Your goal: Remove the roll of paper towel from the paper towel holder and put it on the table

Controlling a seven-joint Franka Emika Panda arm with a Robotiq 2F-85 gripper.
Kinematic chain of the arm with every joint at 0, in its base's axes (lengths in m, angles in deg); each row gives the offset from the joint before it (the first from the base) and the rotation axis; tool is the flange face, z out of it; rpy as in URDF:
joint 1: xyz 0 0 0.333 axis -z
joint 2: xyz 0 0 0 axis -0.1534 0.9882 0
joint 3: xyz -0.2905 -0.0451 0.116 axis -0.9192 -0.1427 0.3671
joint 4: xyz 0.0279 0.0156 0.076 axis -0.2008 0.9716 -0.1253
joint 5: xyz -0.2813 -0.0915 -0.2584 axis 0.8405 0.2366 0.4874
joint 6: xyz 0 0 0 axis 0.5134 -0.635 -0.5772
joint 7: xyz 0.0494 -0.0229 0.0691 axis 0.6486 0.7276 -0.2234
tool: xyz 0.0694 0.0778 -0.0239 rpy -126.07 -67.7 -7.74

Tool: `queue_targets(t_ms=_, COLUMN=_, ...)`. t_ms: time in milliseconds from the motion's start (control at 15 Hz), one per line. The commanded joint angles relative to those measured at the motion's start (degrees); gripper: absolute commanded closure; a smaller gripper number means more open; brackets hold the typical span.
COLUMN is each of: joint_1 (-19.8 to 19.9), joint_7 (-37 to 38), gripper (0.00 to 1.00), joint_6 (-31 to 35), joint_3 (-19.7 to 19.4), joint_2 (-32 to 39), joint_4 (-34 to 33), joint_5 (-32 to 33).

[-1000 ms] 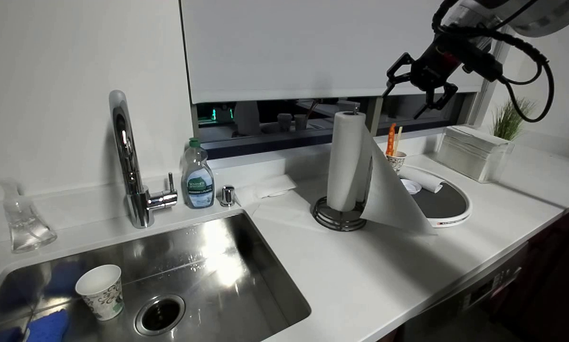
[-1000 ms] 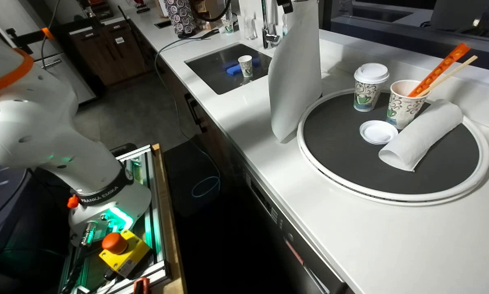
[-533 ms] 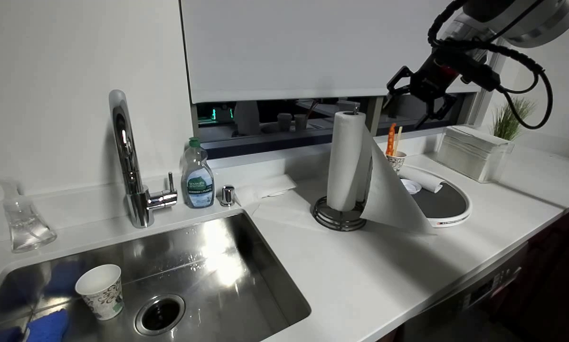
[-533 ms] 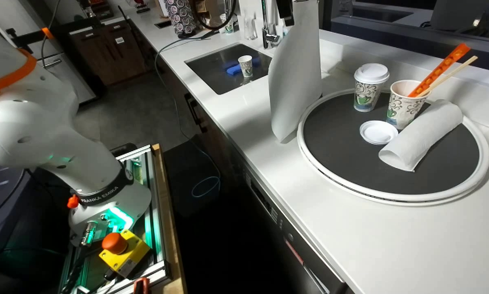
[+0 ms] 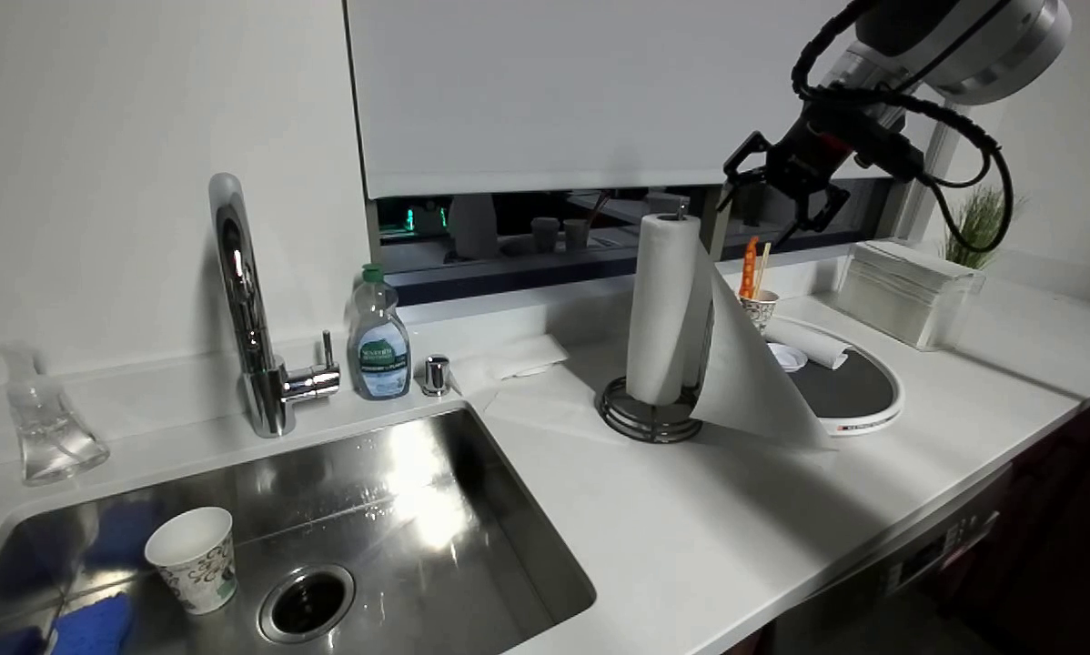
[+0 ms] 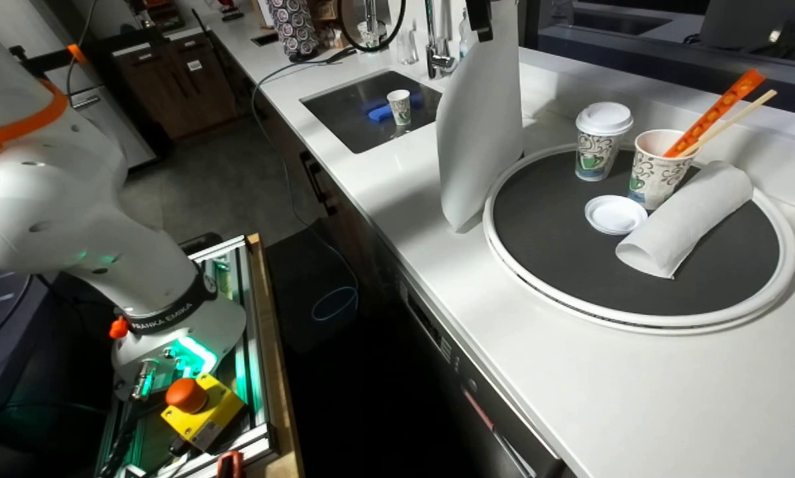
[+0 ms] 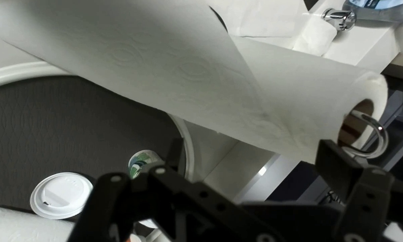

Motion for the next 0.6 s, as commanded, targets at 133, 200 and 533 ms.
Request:
queue_targets(t_ms=133, joint_1=-0.7, joint_7=-2.3, gripper=0.00, joint_6=0.0, joint_3=0.5, joint_2=3.3, joint_4=-4.6, joint_5=-2.3)
queue_targets(t_ms=200, joint_1=-0.8, joint_7=-2.3, gripper=0.00, joint_6=-0.3, joint_3=0.7, joint_2=3.6, joint_4=-5.1, joint_5=-2.3)
queue_targets(t_ms=533, joint_1=-1.1, joint_7=-2.3, gripper=0.05, joint_6=-1.0, joint_3=1.3, joint_2=5.4, joint_4=-7.0, joint_5=-2.6)
